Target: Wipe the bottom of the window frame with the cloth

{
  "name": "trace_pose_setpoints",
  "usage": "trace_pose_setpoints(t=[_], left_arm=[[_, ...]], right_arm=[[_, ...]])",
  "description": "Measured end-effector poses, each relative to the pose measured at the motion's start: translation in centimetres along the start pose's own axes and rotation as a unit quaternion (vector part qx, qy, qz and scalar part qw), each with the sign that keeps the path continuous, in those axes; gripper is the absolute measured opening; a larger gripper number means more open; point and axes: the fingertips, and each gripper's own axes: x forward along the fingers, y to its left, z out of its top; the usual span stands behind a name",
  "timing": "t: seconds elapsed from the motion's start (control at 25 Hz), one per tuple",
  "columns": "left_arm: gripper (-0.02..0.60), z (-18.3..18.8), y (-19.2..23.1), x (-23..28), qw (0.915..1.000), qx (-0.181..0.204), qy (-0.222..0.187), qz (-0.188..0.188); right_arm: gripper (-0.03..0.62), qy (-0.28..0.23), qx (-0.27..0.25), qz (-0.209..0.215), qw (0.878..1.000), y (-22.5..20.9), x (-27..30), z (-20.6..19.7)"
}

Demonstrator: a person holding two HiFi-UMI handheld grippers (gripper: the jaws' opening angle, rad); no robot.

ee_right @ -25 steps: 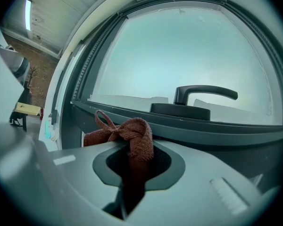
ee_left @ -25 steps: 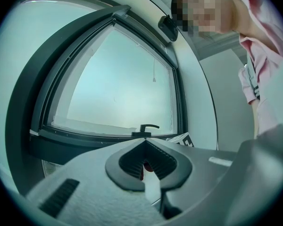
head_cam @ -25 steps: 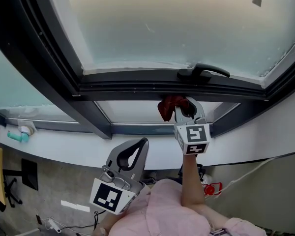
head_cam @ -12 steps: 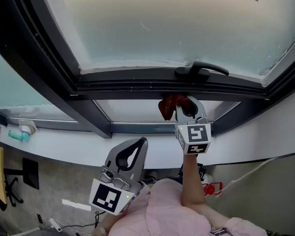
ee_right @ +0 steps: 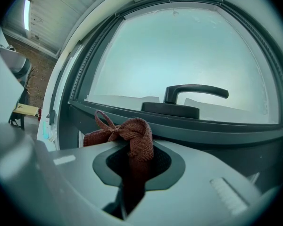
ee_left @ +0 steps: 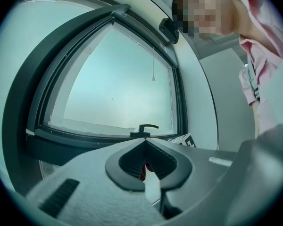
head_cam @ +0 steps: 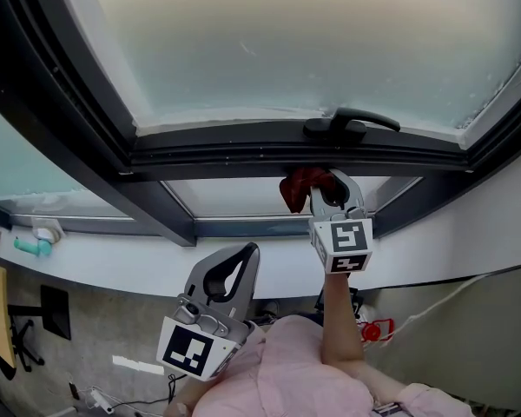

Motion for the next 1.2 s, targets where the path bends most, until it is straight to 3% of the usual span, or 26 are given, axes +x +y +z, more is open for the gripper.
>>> trace_pose_setpoints(t=[0.4, 1.2], left_arm=[[-0.001, -0.4, -0.1, 0.2, 0.9998, 0.014, 0.009, -0.015], [-0.001, -0.7, -0.4, 0.5, 0.9998, 0.018, 0.011, -0.004]], right_arm=[[0.057, 0.004, 0.006, -0.024, 1.000, -2.0, -0.7, -0.5], [0.057, -0.004, 0.009, -0.012, 1.000, -2.4, -0.8, -0.6]])
